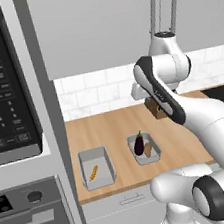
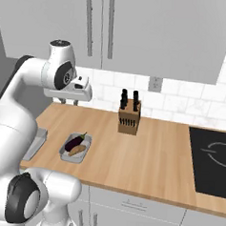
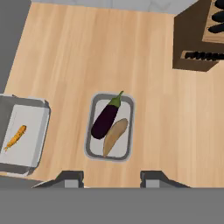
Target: Take the meat container that has the shrimp and place it on the second highest rack of the freezer. Then take the vegetable container that has the sweet potato and eggplant and place it on the highest rack of the freezer.
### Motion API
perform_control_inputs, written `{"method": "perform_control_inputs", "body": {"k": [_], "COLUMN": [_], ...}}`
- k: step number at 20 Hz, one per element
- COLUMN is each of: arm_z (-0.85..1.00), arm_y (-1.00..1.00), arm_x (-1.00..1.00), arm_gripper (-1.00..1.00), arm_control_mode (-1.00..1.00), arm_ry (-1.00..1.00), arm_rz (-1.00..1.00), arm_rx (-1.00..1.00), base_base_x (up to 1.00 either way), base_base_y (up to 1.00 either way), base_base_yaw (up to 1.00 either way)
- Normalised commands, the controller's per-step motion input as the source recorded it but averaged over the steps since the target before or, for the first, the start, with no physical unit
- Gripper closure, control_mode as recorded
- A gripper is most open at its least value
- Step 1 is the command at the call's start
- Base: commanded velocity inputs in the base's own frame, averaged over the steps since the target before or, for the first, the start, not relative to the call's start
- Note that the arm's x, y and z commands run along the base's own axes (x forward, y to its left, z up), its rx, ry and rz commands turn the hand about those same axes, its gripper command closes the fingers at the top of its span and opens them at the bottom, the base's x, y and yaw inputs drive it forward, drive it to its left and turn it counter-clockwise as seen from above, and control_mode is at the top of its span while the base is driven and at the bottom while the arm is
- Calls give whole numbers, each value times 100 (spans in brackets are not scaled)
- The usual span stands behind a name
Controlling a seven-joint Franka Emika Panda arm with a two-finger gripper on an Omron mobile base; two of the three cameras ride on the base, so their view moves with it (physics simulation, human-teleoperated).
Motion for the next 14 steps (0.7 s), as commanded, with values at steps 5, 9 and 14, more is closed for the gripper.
{"method": "perform_control_inputs", "body": {"k": [5, 9, 14], "arm_z": [-3, -11, -16], "arm_y": [-1, -4, 0], "arm_x": [-30, -75, -45], "arm_gripper": [-100, -100, -100], "arm_control_mode": [-100, -100, -100], "arm_ry": [-1, -2, 0], "arm_rz": [0, -1, -20], "arm_rx": [0, 0, 0], "base_base_x": [0, 0, 0], "base_base_y": [0, 0, 0], "base_base_yaw": [0, 0, 0]}}
